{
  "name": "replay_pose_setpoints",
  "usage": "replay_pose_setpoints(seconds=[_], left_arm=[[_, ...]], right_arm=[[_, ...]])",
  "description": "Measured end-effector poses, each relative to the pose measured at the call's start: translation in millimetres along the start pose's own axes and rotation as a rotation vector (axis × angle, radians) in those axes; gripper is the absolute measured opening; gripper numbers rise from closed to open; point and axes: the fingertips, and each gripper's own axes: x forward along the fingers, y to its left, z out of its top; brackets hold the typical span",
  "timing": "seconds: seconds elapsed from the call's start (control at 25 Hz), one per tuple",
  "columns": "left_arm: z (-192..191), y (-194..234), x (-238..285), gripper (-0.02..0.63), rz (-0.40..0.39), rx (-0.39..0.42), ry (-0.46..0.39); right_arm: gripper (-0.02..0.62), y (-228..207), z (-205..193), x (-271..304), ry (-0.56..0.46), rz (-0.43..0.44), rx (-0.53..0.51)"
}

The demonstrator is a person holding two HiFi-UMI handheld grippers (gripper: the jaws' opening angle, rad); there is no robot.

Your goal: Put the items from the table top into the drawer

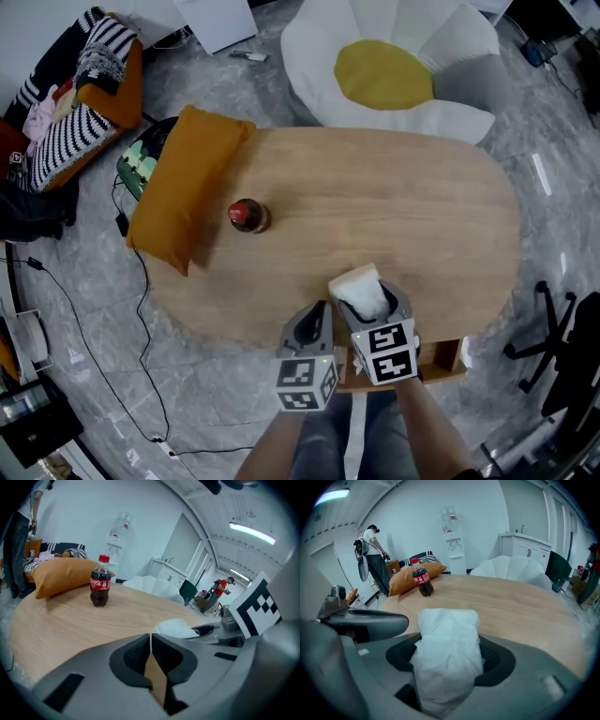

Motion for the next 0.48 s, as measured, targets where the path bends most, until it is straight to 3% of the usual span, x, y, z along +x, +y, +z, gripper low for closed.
replay_pose_setpoints(seconds=[0.48], left_arm=[[2.0, -33.8, -19.8, 0.020, -0.060, 0.051, 0.004]], right_arm=[[0.310, -0.6, -0.7, -49.3, -0.048, -0.039, 0.035]])
